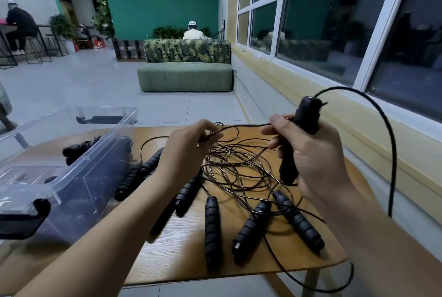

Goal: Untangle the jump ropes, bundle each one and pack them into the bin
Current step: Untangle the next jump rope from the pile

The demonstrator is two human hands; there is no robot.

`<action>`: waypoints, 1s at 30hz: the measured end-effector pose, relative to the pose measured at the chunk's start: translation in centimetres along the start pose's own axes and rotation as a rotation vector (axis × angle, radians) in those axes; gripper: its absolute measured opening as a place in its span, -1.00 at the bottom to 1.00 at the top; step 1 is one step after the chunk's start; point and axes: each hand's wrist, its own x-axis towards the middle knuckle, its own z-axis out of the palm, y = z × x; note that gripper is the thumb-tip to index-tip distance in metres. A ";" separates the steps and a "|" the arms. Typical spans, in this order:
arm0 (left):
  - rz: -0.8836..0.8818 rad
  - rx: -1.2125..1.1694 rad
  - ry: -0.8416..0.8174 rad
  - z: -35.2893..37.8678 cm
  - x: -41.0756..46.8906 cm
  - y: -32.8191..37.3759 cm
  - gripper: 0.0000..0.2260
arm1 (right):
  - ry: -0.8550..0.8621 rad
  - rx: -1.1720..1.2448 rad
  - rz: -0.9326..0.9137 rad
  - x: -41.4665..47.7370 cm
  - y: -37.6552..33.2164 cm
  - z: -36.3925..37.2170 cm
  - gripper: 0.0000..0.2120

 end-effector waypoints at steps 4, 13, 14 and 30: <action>0.153 -0.072 0.068 -0.9 0.0 1.9 -0.79 | 0.081 0.055 -0.015 0.8 -0.2 -0.9 -0.90; 0.259 -0.033 -0.093 1.4 -0.6 5.2 -0.74 | -0.052 0.081 0.037 0.3 0.8 0.0 -0.84; 0.277 -0.020 -0.116 1.7 -0.7 5.5 -0.74 | -0.063 0.044 0.031 0.1 1.2 0.3 -0.85; 0.012 0.019 -0.318 2.4 -1.1 0.5 -0.74 | 0.104 0.152 0.103 0.8 -0.3 -0.9 -0.83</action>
